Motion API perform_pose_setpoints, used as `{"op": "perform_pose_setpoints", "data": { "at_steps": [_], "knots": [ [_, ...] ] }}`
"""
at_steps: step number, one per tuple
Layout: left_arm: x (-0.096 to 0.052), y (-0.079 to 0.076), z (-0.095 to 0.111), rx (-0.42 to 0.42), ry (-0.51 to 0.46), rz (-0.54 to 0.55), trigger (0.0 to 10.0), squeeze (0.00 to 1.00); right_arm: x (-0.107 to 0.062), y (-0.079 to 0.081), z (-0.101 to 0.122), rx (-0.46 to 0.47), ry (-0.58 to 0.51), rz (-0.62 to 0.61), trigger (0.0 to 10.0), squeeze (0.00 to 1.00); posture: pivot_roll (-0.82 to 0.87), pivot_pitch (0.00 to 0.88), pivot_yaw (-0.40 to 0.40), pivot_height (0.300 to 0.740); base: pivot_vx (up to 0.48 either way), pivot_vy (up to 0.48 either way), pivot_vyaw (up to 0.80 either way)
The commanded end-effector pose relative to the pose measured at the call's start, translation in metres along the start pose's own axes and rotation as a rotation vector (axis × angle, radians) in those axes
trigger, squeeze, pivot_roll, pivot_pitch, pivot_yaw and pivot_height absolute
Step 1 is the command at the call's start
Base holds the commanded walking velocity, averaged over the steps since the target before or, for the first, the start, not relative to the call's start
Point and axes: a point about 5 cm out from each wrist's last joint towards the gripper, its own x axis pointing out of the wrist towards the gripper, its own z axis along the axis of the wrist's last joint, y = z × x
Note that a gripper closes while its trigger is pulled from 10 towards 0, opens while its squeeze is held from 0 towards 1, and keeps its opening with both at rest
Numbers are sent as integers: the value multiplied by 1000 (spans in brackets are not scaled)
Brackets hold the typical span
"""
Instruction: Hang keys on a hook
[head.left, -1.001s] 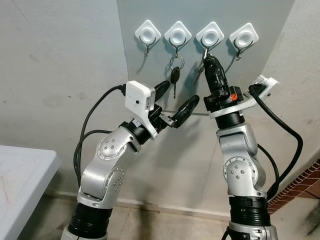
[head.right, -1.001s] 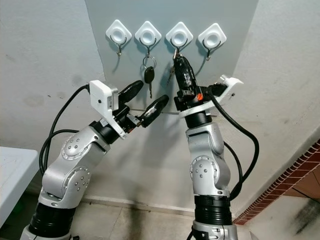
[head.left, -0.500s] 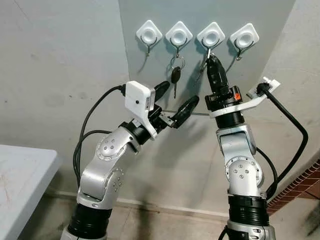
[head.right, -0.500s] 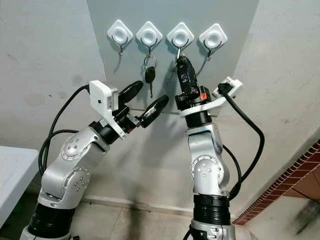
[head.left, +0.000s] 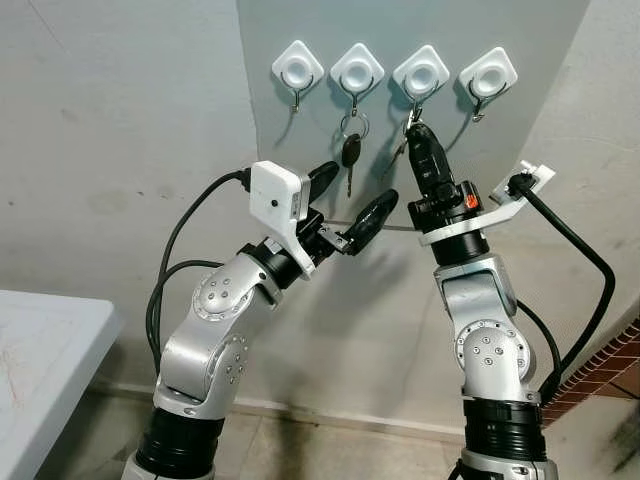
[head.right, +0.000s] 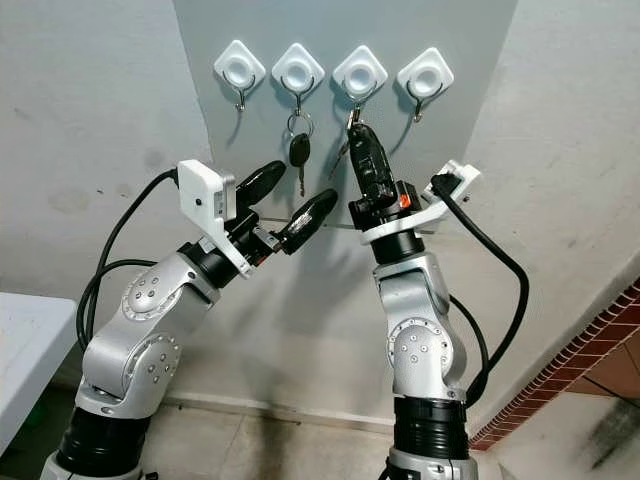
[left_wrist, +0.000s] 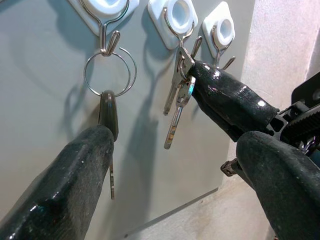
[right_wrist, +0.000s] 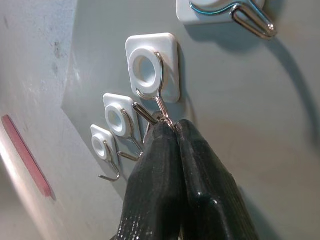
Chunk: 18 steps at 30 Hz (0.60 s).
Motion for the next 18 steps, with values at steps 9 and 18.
{"op": "perform_pose_setpoints", "data": {
  "at_steps": [9, 18],
  "knots": [
    [-2, 1, 3, 5, -8, 16, 10000, 0, -3, 2, -3, -70, 10, 15, 10000, 1000, 5, 0, 10, 740, 0, 0, 0],
    [-2, 3, 2, 5, -8, 31, 10000, 0, -8, -1, -7, -145, 43, 15, 10000, 1000, 3, 0, 10, 740, 0, 0, 0]
  ]
}}
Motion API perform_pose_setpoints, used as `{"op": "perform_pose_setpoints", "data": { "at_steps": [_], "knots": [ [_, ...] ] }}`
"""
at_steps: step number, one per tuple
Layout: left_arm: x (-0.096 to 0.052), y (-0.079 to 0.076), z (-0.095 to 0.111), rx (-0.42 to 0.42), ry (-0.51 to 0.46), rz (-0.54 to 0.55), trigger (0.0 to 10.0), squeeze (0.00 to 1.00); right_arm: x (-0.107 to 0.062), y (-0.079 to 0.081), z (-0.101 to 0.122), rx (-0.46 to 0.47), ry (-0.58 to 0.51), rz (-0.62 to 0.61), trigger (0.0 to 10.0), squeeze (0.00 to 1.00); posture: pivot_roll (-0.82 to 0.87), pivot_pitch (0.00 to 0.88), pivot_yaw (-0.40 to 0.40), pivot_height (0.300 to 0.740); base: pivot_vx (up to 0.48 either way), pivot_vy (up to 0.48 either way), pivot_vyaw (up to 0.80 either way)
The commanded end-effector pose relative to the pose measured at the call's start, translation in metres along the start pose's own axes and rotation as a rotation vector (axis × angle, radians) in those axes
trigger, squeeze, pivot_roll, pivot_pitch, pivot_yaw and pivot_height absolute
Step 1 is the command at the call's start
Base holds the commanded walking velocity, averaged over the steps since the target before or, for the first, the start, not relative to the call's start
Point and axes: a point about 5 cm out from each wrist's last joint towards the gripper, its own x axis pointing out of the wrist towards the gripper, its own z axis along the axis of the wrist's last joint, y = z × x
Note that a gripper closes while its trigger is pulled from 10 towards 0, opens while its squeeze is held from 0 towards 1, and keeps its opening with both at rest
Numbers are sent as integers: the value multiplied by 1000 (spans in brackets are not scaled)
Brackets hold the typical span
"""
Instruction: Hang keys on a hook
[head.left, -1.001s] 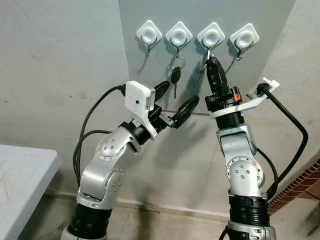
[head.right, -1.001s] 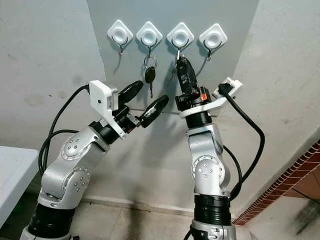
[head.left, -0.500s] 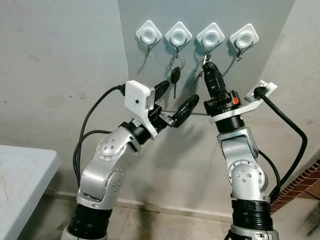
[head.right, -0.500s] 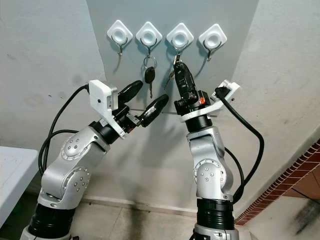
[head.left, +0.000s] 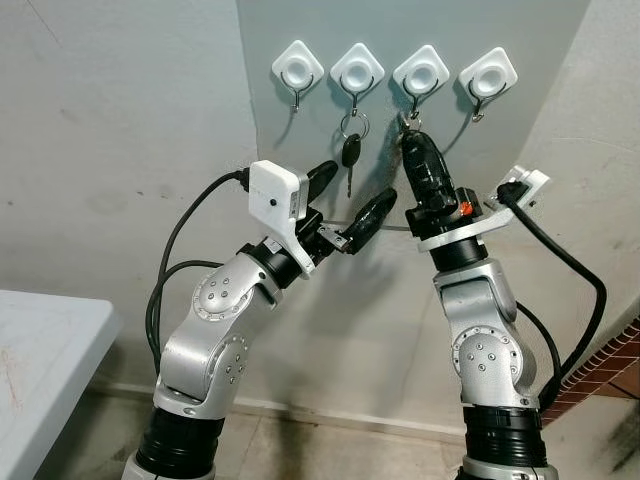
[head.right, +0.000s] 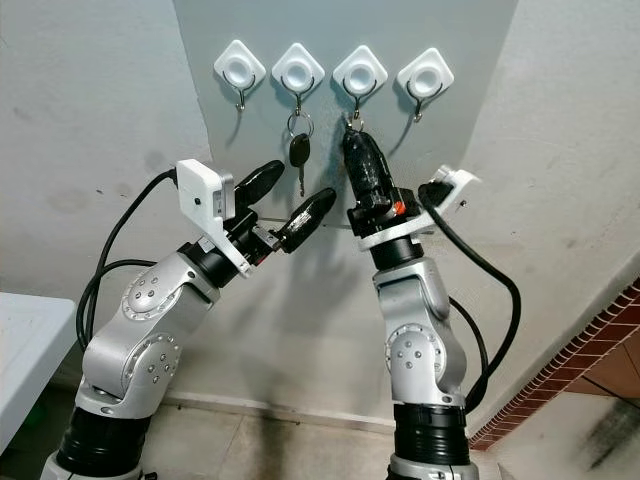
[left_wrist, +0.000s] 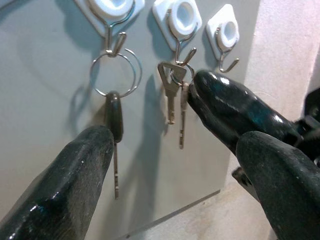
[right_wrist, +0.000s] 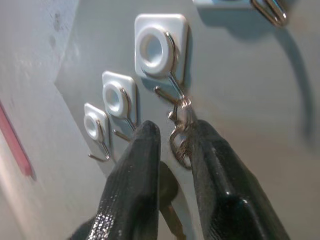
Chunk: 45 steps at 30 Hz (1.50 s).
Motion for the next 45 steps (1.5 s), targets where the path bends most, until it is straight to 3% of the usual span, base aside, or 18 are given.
{"op": "perform_pose_setpoints", "data": {
  "at_steps": [1, 12, 22, 23, 24, 25, 26, 30, 31, 33, 35, 38, 41, 45],
  "knots": [
    [-2, 2, 2, 6, -5, 13, 10000, 0, -1, 1, -3, -23, 19, 10, 10000, 1000, 2, 0, 9, 740, 0, 0, 0],
    [-6, 8, -7, 4, 13, 66, 10000, 0, -23, -9, -11, -114, 71, -69, 10000, 1000, 1, 0, -2, 740, 0, 0, 0],
    [-21, 21, -30, -15, 70, 163, 10000, 0, -50, -21, -25, -176, 147, -164, 10000, 1000, 2, 0, -15, 740, 0, 0, 0],
    [-26, 25, -37, -33, 84, 204, 10000, 0, -58, -27, -29, -193, 172, -195, 10000, 769, 2, 0, -19, 740, 0, 0, 0],
    [-29, 28, -41, -39, 90, 226, 10000, 0, -62, -30, -31, -201, 184, -213, 10000, 286, 2, 0, -19, 740, 0, 0, 0],
    [-31, 30, -44, -42, 94, 240, 10000, 0, -65, -31, -32, -208, 191, -225, 10000, 286, 2, 0, -19, 740, 0, 0, 0],
    [-33, 32, -47, -37, 96, 254, 10000, 0, -68, -34, -34, -218, 199, -239, 10000, 0, 2, 0, -19, 740, 0, 0, 0],
    [-44, 43, -66, -48, 141, 342, 10000, 0, -87, -50, -42, -255, 250, -319, 10000, 0, -2, 0, -24, 740, 0, 0, 0],
    [-53, 49, -79, -38, 168, 387, 10000, 0, -100, -60, -48, -298, 295, -362, 10000, 0, -4, 0, -25, 740, 0, 0, 0],
    [-57, 52, -84, -27, 171, 406, 10000, 0, -105, -64, -50, -299, 308, -387, 10000, 0, -4, 0, -25, 740, 0, 0, 0],
    [-78, 66, -112, -32, 263, 518, 10000, 0, -127, -82, -61, -336, 392, -471, 10000, 0, -8, 0, -22, 740, 0, 0, 0],
    [-97, 76, -132, -77, 325, 585, 10000, 0, -144, -92, -69, -371, 461, -518, 10000, 0, -13, 0, -14, 740, 0, 0, 0],
    [-111, 79, -149, -60, 388, 604, 10000, 0, -159, -100, -77, -395, 521, -550, 10000, 0, -15, 0, -12, 740, 0, 0, 0],
    [-133, 79, -173, -111, 499, 649, 10000, 0, -185, -111, -86, -411, 620, -630, 10000, 0, -16, 0, -6, 740, 0, 0, 0]
  ]
}}
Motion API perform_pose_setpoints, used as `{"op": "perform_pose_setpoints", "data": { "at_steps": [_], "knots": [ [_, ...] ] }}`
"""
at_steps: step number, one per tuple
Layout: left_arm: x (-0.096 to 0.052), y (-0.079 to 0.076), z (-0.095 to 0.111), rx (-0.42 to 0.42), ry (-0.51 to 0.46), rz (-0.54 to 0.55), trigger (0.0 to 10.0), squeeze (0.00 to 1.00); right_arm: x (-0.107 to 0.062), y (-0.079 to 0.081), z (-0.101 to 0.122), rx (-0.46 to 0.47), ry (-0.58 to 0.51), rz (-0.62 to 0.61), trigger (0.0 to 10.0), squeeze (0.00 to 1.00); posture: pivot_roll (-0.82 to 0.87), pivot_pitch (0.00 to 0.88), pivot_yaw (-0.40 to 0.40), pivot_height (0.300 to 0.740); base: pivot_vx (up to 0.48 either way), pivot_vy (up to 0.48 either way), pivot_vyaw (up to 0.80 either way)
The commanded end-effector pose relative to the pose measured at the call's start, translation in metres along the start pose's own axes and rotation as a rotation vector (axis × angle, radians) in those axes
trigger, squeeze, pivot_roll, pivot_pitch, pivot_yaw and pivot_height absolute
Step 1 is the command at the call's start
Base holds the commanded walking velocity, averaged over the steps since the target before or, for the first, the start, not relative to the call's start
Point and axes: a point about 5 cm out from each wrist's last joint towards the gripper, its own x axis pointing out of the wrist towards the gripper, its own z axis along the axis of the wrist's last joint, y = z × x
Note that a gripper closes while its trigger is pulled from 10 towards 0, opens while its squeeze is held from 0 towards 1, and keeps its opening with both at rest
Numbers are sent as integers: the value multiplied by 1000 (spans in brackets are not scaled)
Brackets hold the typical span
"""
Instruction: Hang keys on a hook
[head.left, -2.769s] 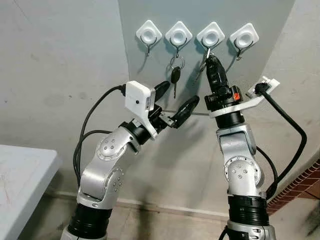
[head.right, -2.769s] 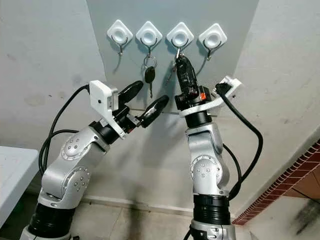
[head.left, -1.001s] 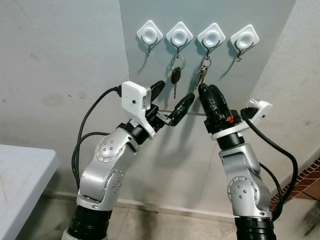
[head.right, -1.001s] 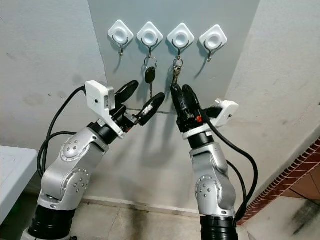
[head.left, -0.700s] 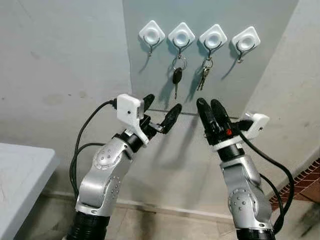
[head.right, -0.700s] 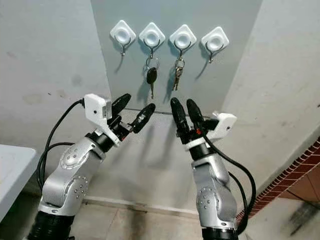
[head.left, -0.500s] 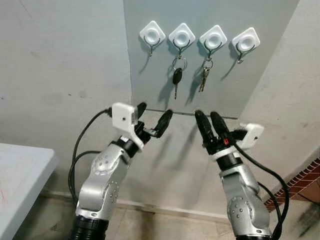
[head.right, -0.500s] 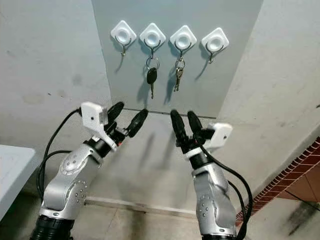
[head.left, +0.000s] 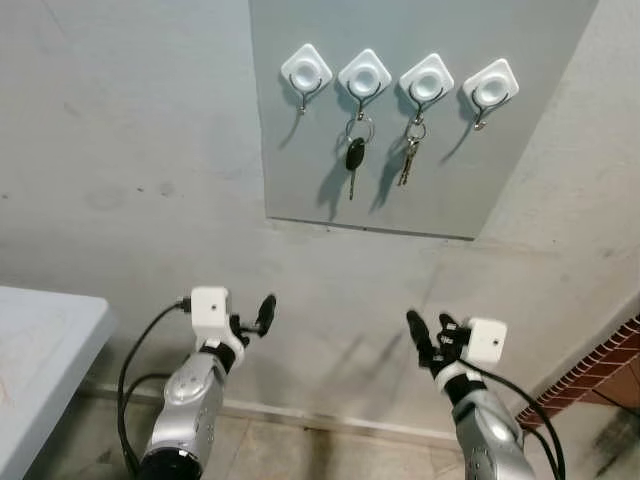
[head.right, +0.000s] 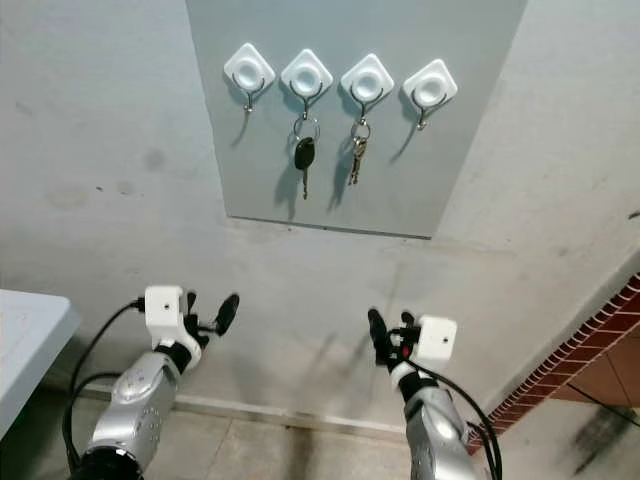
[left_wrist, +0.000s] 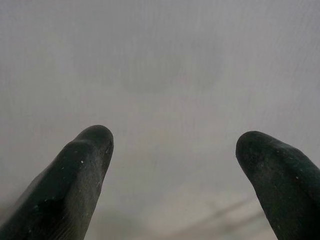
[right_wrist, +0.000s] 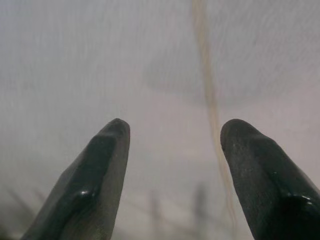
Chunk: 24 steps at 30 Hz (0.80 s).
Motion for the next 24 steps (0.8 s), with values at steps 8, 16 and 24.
{"op": "perform_pose_setpoints", "data": {
  "at_steps": [8, 16, 24],
  "knots": [
    [-18, 16, -53, 28, 264, 87, 10000, 0, -27, -29, -52, -117, 296, -148, 10000, 0, -19, 0, 10, 740, 0, 0, 0],
    [-30, 17, -76, 31, 401, 118, 10000, 0, -52, -33, -84, -147, 479, -193, 10000, 0, -39, 0, 34, 740, 0, 0, 0],
    [-30, 10, -81, 36, 430, 117, 10000, 0, -66, -33, -98, -159, 561, -248, 10000, 0, -61, 0, 48, 740, 0, 0, 0]
  ]
}}
